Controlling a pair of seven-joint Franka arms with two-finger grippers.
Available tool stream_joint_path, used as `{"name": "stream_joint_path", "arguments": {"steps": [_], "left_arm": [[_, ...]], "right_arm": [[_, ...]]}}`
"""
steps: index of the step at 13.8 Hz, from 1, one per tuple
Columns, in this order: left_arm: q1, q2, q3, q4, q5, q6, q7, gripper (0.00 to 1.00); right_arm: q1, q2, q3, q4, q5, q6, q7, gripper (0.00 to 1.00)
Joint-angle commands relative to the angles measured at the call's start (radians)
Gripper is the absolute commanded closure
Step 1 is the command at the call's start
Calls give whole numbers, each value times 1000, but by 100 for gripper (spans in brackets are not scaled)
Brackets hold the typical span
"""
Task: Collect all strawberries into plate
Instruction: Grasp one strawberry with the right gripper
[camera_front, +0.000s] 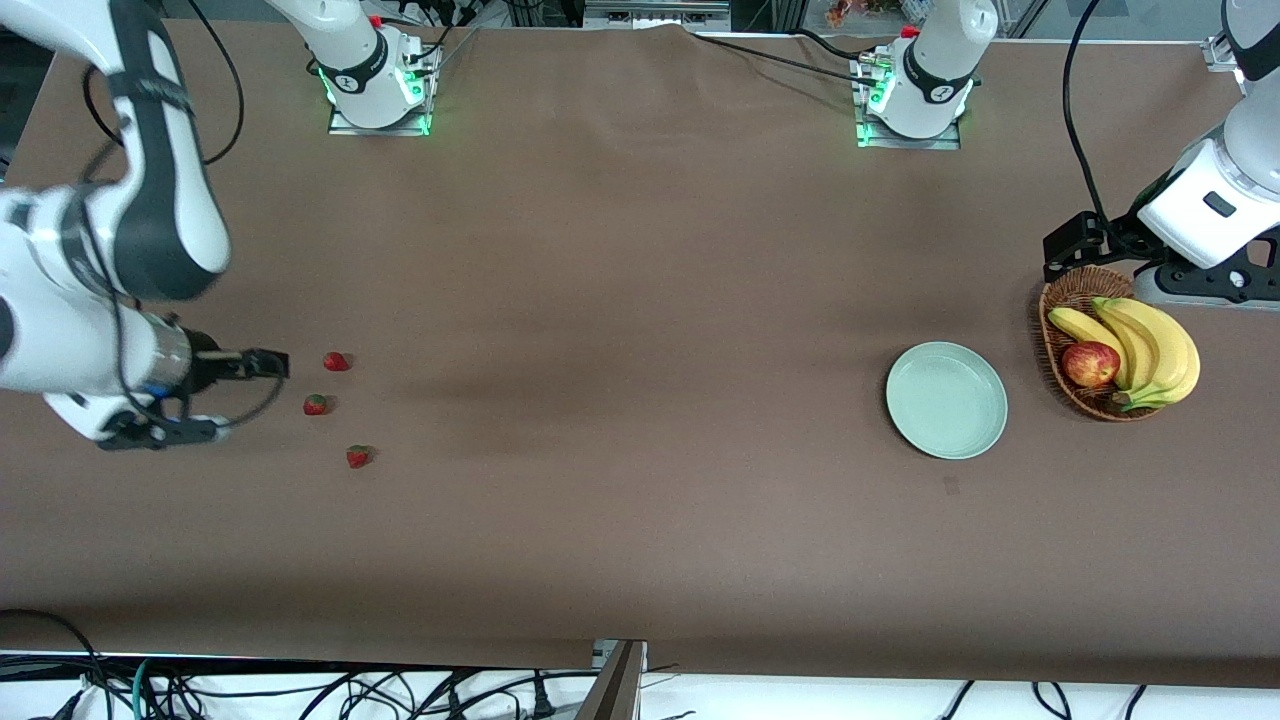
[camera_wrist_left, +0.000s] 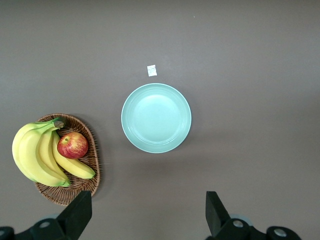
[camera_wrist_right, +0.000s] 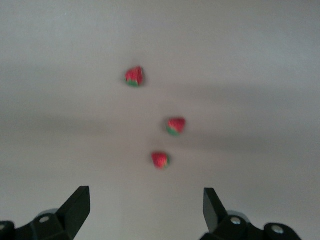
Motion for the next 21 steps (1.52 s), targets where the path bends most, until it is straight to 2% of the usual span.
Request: {"name": "stream_joint_path", "arguments": {"steps": [1,5,9,14,17,18,20,21], "left_arm": [[12,-17,-10,-5,-15,-11,-1,0],[11,-17,-11,-3,-15,-11,-7,0],[9,-18,-13,9,-15,-22,-9,0],[-6,-18,-37,44,-13,-27,-10,0],[-5,-17,-37,44,-15,-33,-10,0],[-5,-18,-39,44,-15,-34,-10,0],[-5,-18,-37,44,-15,-36,-12,0],[-3,-18,-37,44,-15,-34,-12,0]], "right_arm": [[16,92,3,-4,7,135,5,0],[16,178,3,-58,7,358,6,0],[19,215,3,-112,11,523,8,0],[25,257,10,-113,17,599,9,0],[30,267,10,-113,67,607,9,1],[33,267,10,-118,67,600,9,9],[35,266,10,-121,67,594,8,55],[35,266,10,-123,67,594,2,68]]}}
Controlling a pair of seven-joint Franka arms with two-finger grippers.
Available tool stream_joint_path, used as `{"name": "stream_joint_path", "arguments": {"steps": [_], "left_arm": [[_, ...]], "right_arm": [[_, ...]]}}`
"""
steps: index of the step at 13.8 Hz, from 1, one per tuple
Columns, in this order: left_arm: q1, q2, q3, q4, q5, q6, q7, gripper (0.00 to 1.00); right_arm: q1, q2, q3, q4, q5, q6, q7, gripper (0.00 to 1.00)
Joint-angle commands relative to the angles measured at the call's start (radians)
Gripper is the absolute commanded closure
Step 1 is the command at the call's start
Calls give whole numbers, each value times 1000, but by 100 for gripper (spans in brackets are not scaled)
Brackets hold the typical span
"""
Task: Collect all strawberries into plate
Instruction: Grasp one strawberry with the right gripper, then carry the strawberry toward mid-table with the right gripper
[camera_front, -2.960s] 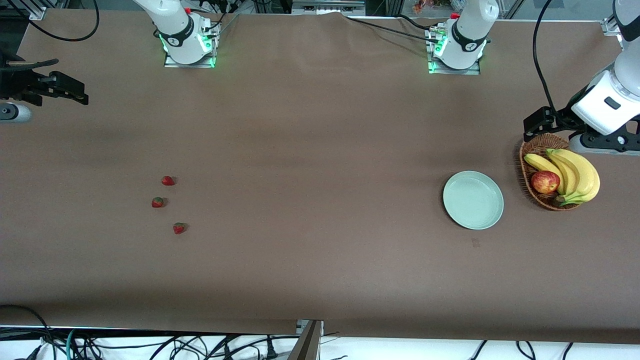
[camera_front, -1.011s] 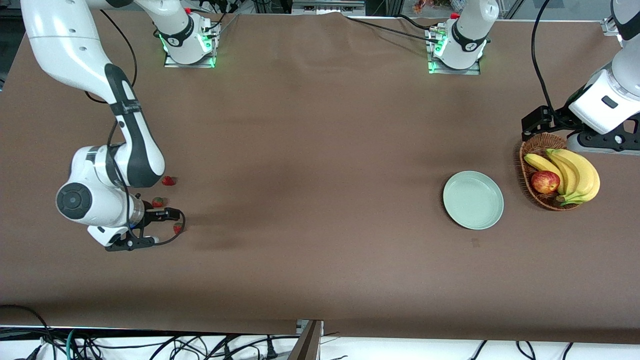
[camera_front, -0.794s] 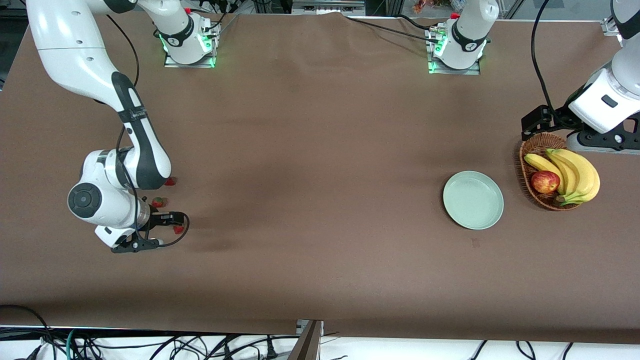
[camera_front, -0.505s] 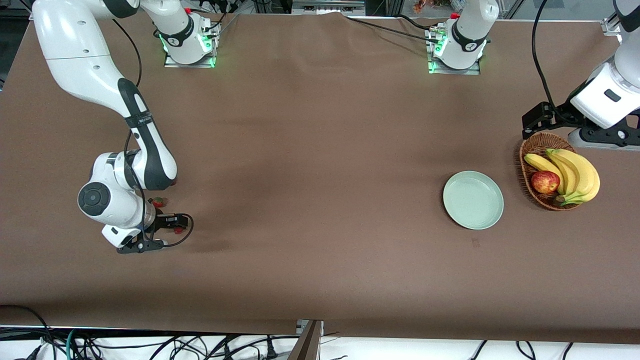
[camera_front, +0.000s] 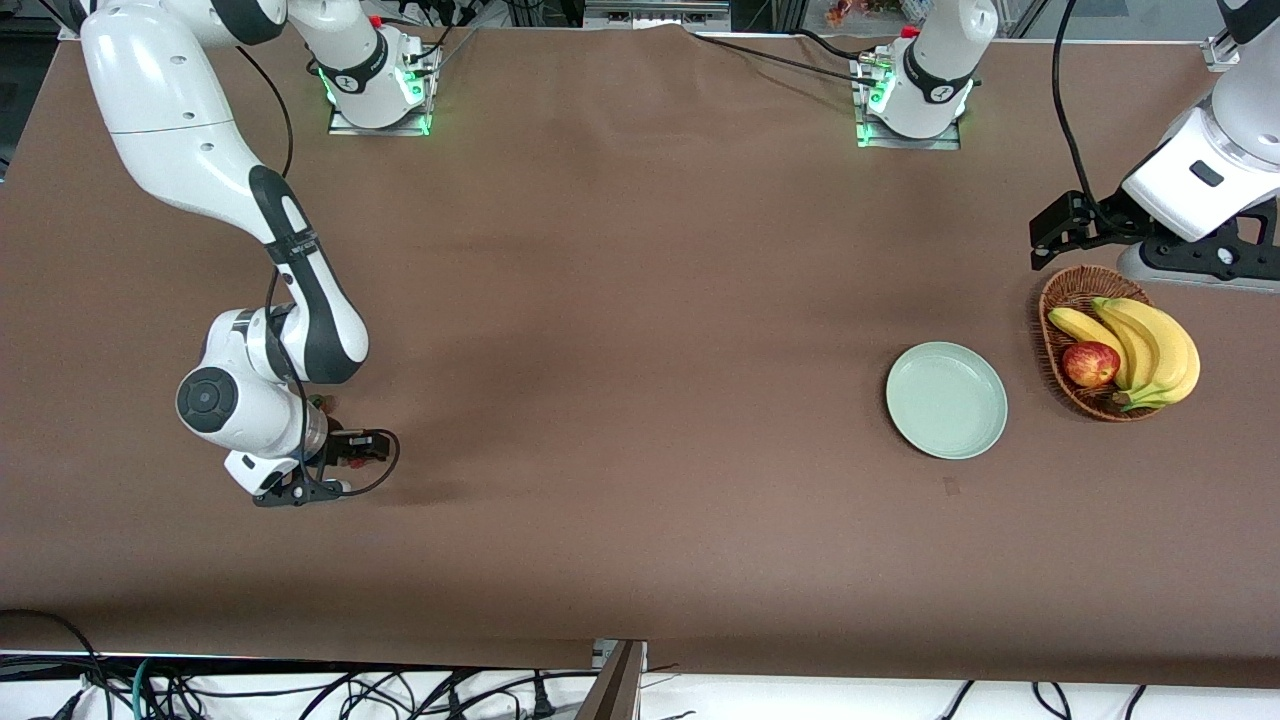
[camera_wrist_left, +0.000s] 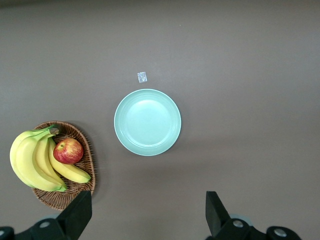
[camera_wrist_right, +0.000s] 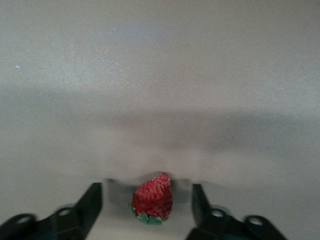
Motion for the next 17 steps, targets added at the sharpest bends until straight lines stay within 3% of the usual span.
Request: {"name": "stream_joint_path", "arguments": {"steps": [1,4,5,7,13,17], "left_arm": [[1,-3,3,14,-16,-20,-4,0],[2,-3,3,14,-16,-24,-4,0],[2,-3,3,14,-16,-29,-4,0],[2,-3,3,14,-16,-46,-2,0],[2,-2,3,14,-14,-47,10,0],[2,-2,3,14,-16,-49,10,0]], "right_arm": [[-2,-14,5,-24,17,-2,-5,73],[-2,-23,5,-13,16,-64,-5,93],[4,-27,6,-6,19,-86,-2,95],[28,-29,29,23,20,-118,35,95],[276,-24,64,83,19,-104,594,95],[505,31,64,108,19,84,958,95]]}}
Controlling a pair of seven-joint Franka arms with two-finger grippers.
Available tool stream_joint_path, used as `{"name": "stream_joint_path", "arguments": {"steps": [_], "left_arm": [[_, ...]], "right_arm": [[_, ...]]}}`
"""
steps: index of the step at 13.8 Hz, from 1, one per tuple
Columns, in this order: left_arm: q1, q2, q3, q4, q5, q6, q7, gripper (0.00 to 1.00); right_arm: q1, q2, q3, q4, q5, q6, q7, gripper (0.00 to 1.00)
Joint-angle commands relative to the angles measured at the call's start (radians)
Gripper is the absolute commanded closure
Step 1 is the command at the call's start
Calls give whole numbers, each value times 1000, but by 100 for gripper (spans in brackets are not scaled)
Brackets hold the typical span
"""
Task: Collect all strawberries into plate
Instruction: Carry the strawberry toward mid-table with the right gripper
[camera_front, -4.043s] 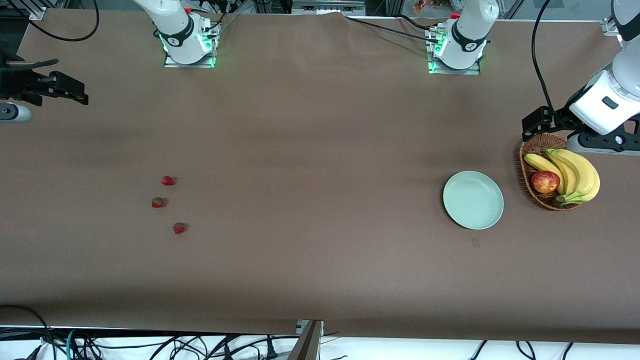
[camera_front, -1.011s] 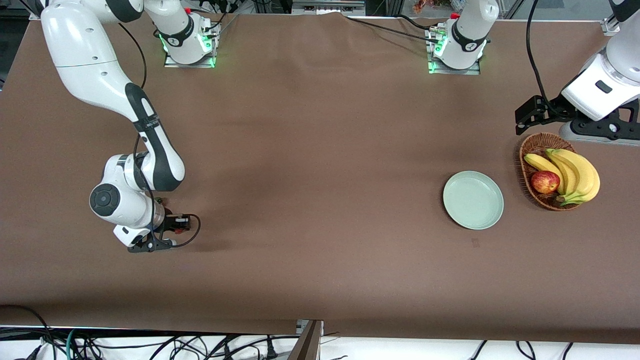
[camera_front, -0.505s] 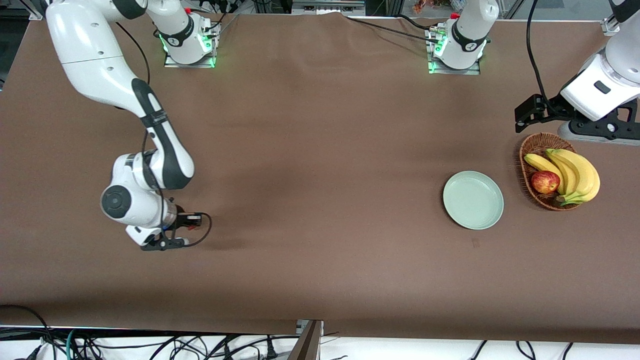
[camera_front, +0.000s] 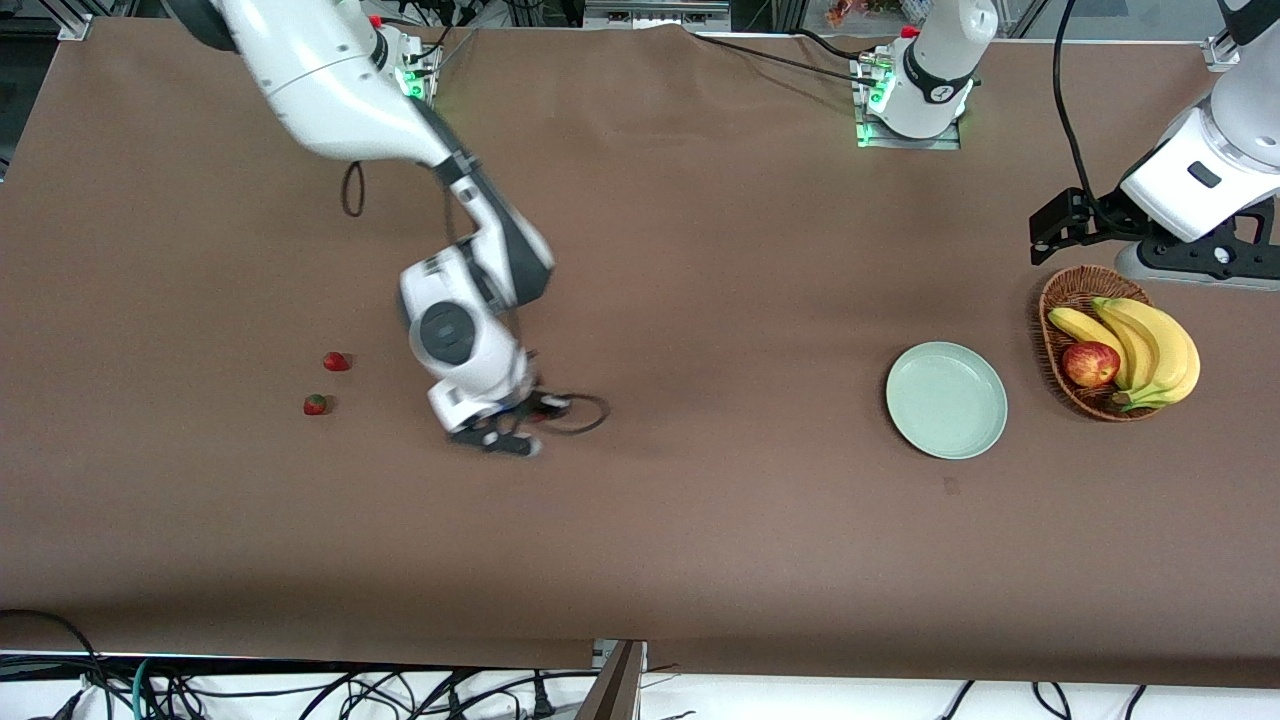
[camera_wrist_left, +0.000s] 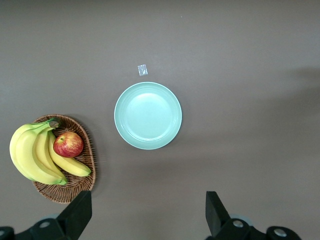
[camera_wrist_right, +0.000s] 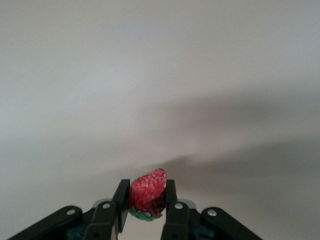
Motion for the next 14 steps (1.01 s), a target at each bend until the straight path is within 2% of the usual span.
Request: {"name": "stream_joint_path", "arguments": {"steps": [1,3,6,8,9,10,12,14], "left_arm": [[2,-2,1,14,-16,-21,11,0],[4,-2,1,14,-16,-21,11,0],[4,-2,1,14,-16,-32,11,0],[4,-2,1,14,-16,-32,11,0],[4,-2,1,14,-16,-32,11,0],[4,-2,1,14,-16,-32,11,0],[4,-2,1,14,-16,-34,11,0],[4,-2,1,14,-17,-37,11,0]], "right_arm": [[122,56,-13,25,9,154,184,95],[200,113,-13,79,9,257,267,95],[287,219,-14,203,8,266,370,94],[311,242,-14,225,8,291,390,91],[311,241,-14,225,8,301,385,59],[311,236,-16,225,-2,302,378,1],[286,212,-27,228,-5,288,349,0],[212,172,-19,226,-2,216,250,0]]}}
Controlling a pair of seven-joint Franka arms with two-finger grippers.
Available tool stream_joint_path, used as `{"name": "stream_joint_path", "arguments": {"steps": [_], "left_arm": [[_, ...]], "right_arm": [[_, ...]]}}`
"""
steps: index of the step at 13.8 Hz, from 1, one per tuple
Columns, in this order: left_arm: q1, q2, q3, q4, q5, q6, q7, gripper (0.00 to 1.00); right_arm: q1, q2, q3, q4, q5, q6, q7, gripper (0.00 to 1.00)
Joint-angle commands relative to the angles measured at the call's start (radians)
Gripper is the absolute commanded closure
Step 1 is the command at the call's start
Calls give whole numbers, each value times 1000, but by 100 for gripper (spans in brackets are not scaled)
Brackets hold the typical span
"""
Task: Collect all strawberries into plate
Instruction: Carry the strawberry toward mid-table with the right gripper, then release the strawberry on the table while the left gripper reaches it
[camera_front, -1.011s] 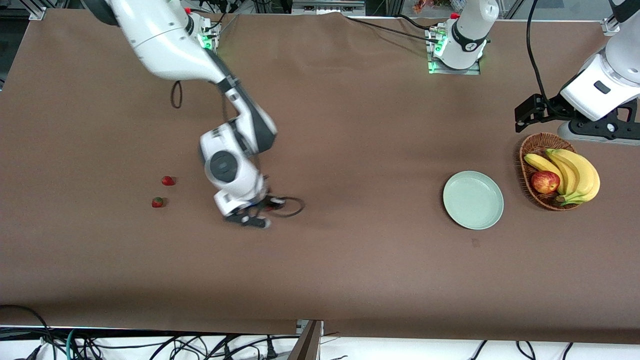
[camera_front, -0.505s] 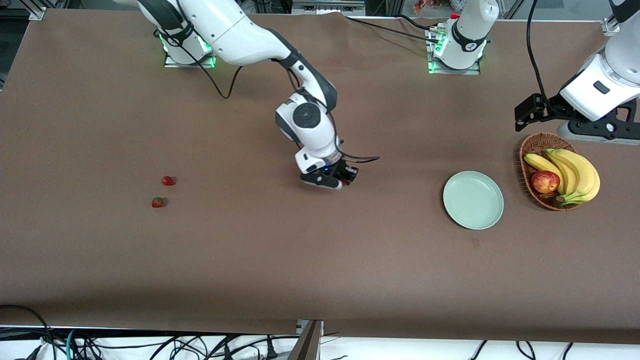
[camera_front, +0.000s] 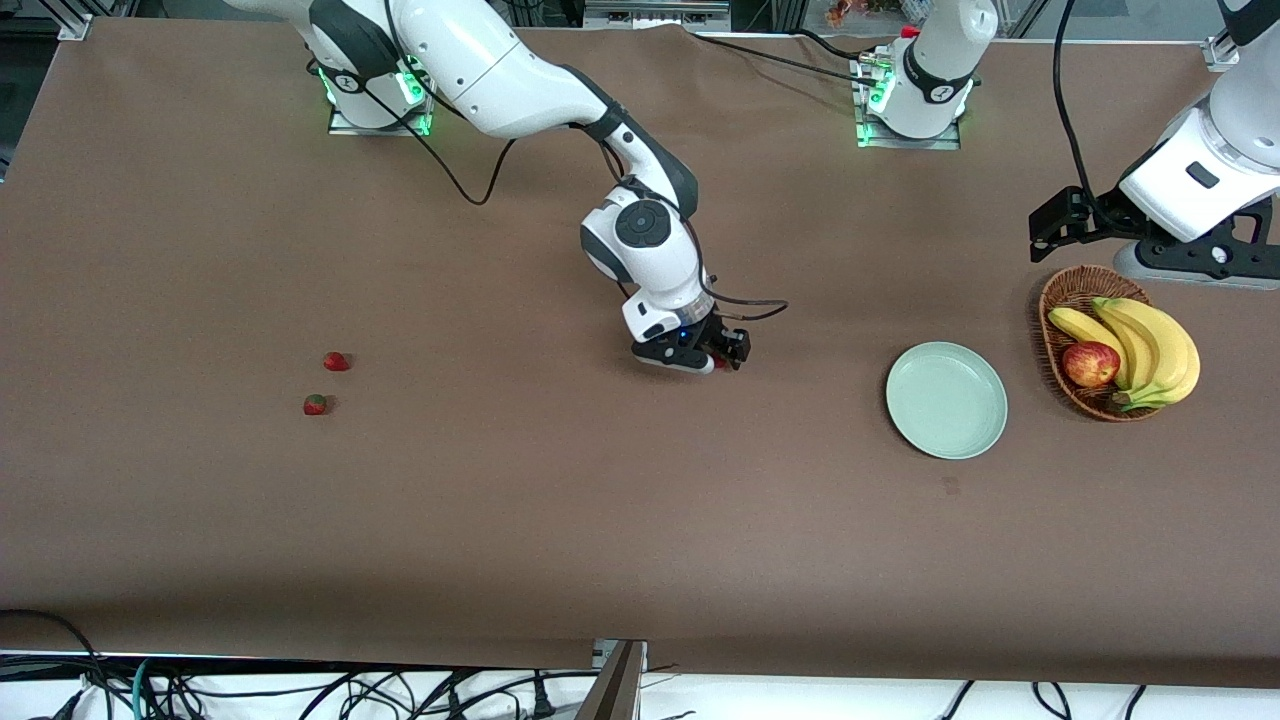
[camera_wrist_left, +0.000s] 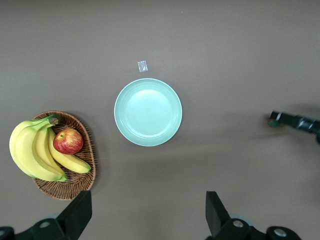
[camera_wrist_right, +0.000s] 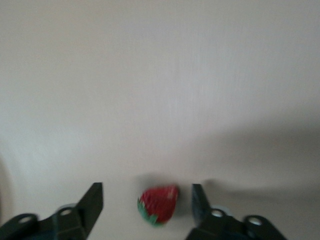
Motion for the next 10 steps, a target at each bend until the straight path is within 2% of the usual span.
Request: {"name": "stream_joint_path", "arguments": {"steps": [1,4,6,8,10], "left_arm": [[0,0,-1,14,-25,-44,12,0],[-32,35,-9,8,-77,-171,17,0],[-71,134,-12,5,-88,-186,17,0],[-98,251,-13,11,-99,-159,17,0],[-166,352,-16,-5,-116,-28,12,0]], "right_arm": [[-107,-63,18,1,3,-142,-169,0],[-237,-152,18,-3,6,-418,-451,0],[-317,-189,13,-9,10,-555,-673,0],[-412,-209,9,-9,10,-699,-784,0],[-506,-211,9,-9,3,-822,-832,0]]}}
